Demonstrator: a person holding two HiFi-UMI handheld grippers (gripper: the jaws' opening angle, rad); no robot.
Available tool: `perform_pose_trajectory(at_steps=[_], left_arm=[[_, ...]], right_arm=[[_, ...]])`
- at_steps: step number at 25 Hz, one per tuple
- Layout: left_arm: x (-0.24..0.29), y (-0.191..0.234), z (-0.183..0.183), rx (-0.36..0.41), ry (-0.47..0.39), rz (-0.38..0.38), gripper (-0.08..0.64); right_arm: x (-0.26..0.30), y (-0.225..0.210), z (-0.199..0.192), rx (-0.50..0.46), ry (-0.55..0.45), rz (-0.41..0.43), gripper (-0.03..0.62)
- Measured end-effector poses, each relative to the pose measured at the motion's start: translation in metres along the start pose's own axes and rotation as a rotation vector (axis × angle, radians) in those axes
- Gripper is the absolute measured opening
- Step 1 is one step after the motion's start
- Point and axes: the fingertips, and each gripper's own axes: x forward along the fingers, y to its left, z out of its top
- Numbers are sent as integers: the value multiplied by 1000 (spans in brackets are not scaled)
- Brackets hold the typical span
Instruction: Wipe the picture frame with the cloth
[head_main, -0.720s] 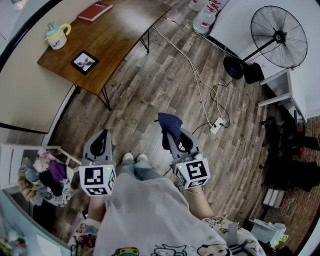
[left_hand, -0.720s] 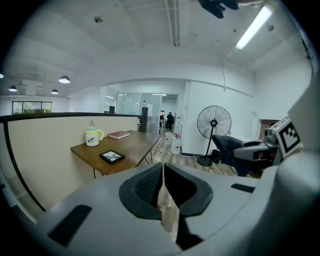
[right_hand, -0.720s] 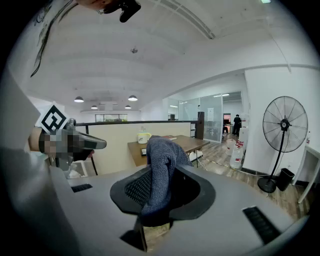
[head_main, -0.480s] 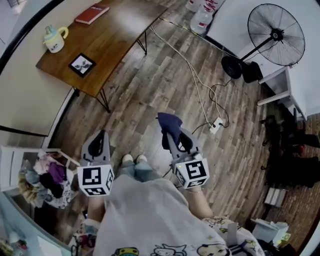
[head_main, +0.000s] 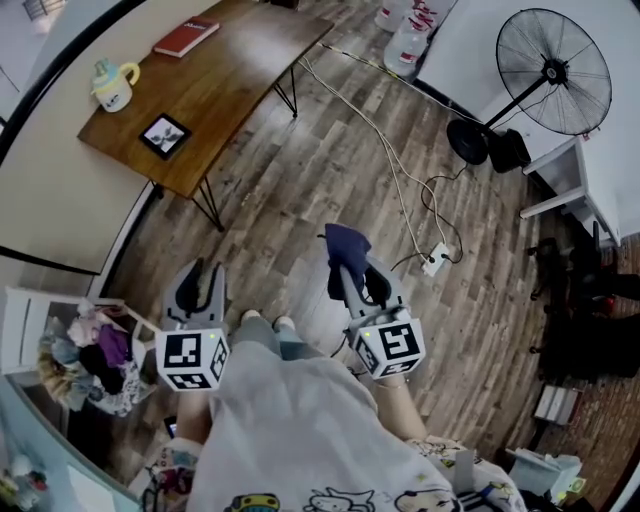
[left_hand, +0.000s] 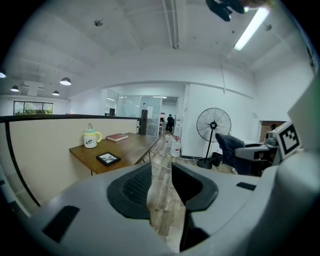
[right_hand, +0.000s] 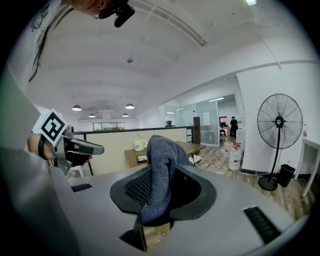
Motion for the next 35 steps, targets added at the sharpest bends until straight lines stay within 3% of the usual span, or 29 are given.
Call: perform_pose_trajectory(at_steps=[8,17,27,35], left_arm=[[11,-1,3,0,-4,7,182],[70,34,16,-14,3,8,199],[164,117,61,-23,17,22,201],[203,183,83,-41,15,64,201]], right_arm=[[12,-8,-2,30,-6,24,87],[79,-20,2,40,22,35,89],[217,-24,40,21,39,80,89],[301,-9,59,6,59,137,91]])
